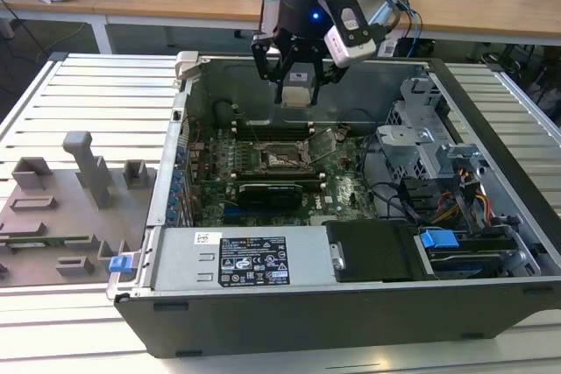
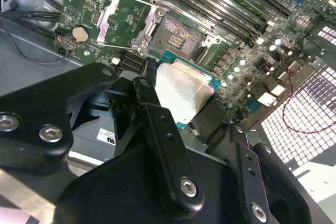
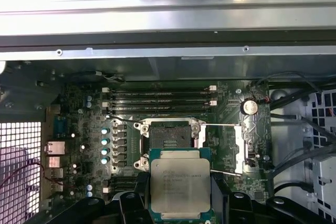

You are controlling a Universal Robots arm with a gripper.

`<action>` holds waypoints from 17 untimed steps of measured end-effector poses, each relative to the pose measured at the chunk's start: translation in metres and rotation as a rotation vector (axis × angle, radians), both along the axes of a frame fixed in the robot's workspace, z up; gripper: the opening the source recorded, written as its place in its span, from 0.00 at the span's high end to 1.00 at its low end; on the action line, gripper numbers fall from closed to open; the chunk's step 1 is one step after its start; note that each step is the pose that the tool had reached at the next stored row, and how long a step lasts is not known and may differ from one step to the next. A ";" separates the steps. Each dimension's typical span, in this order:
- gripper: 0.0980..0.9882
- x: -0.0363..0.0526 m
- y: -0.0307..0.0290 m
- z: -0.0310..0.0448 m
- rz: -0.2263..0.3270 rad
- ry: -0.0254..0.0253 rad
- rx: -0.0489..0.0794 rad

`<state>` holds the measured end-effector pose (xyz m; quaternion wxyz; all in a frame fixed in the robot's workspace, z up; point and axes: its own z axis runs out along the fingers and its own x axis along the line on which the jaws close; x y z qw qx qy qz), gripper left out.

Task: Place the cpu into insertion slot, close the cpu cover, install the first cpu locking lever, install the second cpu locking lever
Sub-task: 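Place the cpu into insertion slot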

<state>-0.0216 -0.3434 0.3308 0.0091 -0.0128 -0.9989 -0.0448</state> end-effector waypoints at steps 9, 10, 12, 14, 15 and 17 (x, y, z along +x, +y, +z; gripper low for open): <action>0.50 0.0000 0.0000 -0.0049 0.000 0.0000 0.000; 0.50 0.0000 0.0000 -0.0054 0.000 0.0000 0.000; 0.50 0.0000 0.0000 -0.0067 0.000 0.0000 0.000; 0.50 0.0000 0.0000 -0.0074 0.000 0.0000 0.000; 0.50 0.0000 0.0000 -0.0082 0.000 0.0000 0.000; 0.50 0.0000 0.0000 -0.0093 0.000 0.0000 0.000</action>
